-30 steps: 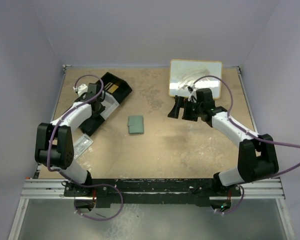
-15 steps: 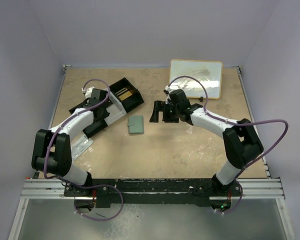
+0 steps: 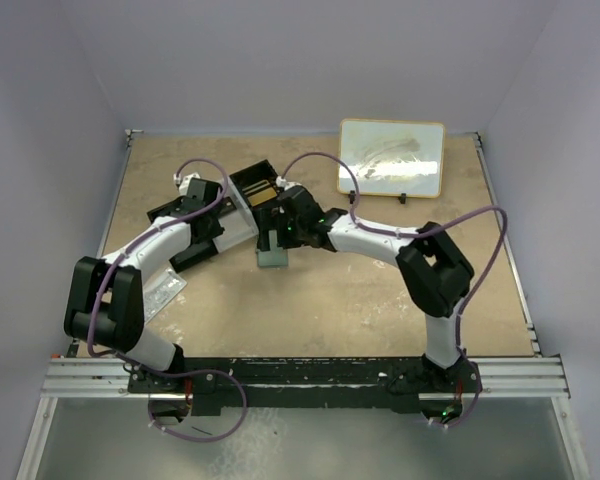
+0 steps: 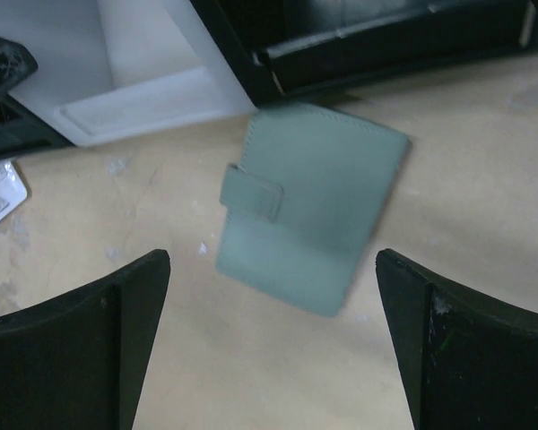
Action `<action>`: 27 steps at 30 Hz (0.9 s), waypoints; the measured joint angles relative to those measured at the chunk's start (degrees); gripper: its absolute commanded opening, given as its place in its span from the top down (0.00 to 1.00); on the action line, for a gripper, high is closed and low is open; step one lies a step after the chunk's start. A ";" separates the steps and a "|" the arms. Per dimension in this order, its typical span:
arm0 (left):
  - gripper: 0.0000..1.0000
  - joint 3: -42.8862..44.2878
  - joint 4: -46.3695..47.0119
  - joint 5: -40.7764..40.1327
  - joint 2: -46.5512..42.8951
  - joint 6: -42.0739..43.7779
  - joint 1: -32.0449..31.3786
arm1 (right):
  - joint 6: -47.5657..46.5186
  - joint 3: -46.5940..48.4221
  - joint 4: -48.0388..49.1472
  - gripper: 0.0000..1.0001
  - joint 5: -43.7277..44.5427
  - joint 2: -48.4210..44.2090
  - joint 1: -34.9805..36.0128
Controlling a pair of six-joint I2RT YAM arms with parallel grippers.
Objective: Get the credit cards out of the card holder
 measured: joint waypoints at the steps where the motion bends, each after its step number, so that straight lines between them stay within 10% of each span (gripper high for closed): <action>1: 0.77 0.00 0.00 -0.22 0.04 0.00 0.00 | 0.00 1.92 -0.24 0.00 1.14 1.62 0.74; 8: 0.76 0.28 0.07 -0.90 0.52 0.48 0.00 | -0.94 8.04 -2.86 0.01 7.89 8.39 3.72; 16: 0.76 0.35 0.85 -0.85 0.79 1.36 0.00 | -2.29 6.23 -3.87 0.22 16.76 9.64 5.11; 27: 0.76 0.00 3.39 4.37 0.90 5.97 -1.40 | 2.54 -18.58 -2.75 0.27 19.45 -8.98 5.07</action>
